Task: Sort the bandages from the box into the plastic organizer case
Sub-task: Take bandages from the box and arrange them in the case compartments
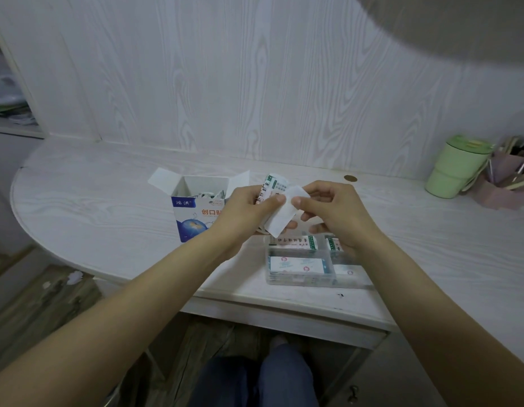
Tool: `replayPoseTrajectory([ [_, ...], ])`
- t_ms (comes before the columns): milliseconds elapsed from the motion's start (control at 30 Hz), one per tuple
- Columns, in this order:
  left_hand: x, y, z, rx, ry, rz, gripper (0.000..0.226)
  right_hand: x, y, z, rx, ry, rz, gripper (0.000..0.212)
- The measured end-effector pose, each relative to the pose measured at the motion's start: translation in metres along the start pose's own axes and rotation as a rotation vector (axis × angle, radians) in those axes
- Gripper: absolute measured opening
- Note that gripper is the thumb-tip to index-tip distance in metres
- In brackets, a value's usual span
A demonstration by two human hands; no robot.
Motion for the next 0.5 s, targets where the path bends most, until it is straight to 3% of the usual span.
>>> replayPoseTrajectory([
  [200,-0.004,-0.004,0.001,-0.11,0.043,0.076,0.013,0.0,-0.001,0.0,-0.064,0.05,0.044,0.003],
  [367,-0.003,-0.012,0.004,-0.166,0.084,0.119,0.017,-0.001,-0.002,0.001,-0.256,0.093,0.013,0.012],
  [500,-0.002,-0.014,0.006,-0.093,0.075,0.112,0.016,-0.004,-0.004,0.003,-0.361,0.097,-0.01,0.016],
])
Point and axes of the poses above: each hand's wrist, its own x-axis away from the middle knuckle, its own y-axis out of the palm, z = x × y, the point moved 6 cm from there along -x, towards the middle knuckle, and after that the axes turned 15 degrees about x, right-handed, at the moved point
